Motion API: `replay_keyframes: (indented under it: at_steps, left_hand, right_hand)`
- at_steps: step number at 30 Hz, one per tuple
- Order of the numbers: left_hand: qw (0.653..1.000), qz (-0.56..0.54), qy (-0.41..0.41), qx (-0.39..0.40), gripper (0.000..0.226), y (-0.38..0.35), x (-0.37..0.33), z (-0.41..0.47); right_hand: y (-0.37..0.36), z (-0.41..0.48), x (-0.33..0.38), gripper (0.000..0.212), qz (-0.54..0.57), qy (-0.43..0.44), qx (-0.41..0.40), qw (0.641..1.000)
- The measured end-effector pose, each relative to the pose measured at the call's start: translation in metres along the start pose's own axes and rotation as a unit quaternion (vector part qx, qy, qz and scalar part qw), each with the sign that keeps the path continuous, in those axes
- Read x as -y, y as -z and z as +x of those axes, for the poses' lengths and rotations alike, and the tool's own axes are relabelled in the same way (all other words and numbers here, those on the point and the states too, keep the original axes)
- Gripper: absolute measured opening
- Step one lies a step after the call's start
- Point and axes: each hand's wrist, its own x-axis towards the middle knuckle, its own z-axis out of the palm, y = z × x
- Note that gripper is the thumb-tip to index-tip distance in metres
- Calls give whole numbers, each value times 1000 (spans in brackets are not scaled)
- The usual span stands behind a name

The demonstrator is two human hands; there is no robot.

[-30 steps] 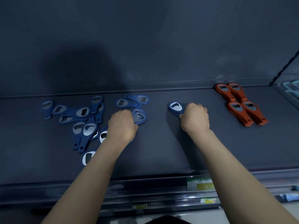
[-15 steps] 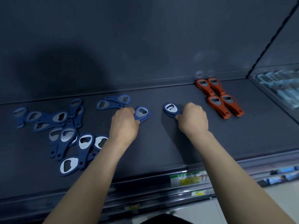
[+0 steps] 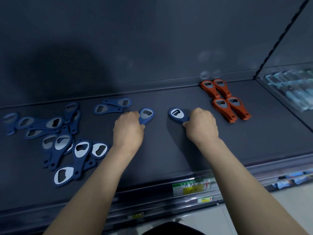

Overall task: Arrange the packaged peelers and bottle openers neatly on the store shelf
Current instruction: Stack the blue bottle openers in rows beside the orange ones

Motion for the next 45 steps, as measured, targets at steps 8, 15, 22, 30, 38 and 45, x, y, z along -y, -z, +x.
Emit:
replay_keyframes:
  at_steps: [8, 15, 22, 30, 38, 45]
  left_hand:
    - [1000, 19, 10, -9, 21, -5, -2, -2]
    - [1000, -2, -13, -19, 20, -8, -2, -3]
    - [997, -47, 1, -62, 32, 14, 31, 3]
    - [993, 45, 65, -86, 28, 60, 113, 1]
    - [975, 50, 215, -32, 59, 91, 171, -13]
    - [989, -14, 138, -43, 29, 90, 181, -9]
  right_hand:
    - [-1, -3, -7, 19, -18, 1, -9, 1000]
    - [3, -3, -3, 20, -42, 3, 7, 999]
    - [0, 2, 44, 27, -29, 164, -33, 985]
    - [-39, 13, 133, 42, -7, 299, 69, 952]
    - [-70, 7, 189, 59, -77, 300, 126, 942]
    - [-75, -4, 208, 40, -41, 328, 137, 934]
